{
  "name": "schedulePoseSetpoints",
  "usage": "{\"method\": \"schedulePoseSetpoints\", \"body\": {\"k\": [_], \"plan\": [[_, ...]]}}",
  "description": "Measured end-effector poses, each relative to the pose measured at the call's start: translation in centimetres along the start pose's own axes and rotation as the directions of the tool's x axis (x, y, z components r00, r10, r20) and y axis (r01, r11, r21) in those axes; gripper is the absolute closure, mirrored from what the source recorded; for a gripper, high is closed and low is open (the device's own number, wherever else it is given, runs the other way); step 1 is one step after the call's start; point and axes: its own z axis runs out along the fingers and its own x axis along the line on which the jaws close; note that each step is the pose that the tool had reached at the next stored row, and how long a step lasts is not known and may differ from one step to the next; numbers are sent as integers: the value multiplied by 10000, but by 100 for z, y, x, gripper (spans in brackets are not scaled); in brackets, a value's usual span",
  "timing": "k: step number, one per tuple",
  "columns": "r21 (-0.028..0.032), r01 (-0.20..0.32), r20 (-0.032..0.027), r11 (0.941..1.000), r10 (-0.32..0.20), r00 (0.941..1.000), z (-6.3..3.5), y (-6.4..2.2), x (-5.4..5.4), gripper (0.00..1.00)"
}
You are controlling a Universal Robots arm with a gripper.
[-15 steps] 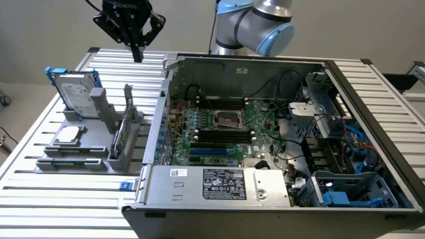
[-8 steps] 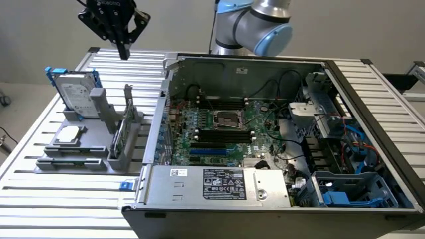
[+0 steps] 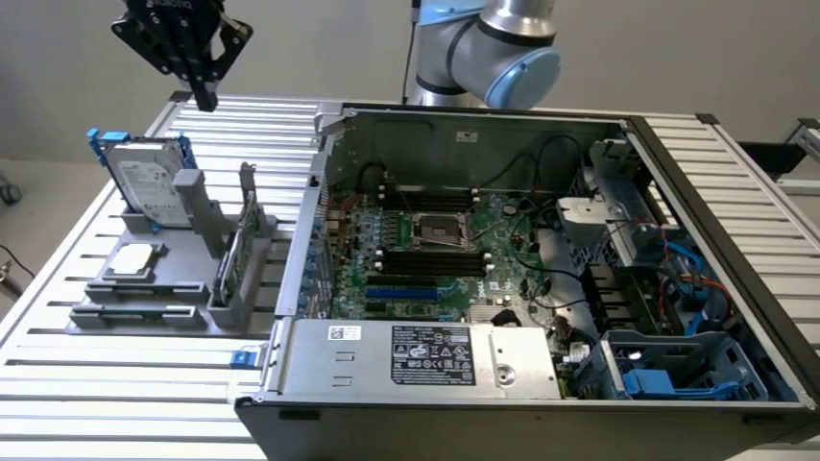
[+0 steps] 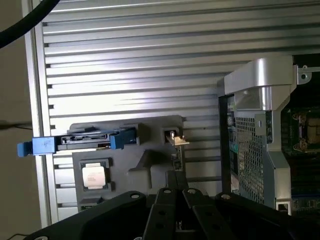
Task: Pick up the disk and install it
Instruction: 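Reach for the disk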
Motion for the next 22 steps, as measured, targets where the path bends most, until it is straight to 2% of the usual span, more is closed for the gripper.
{"method": "schedulePoseSetpoints", "body": {"k": [12, 22], "plan": [[10, -6, -138, 10000, 6, 9999, 16, 4, 545, 89], [14, -9, -195, 10000, 9, 9998, 64, 94, 1004, 89]]}}
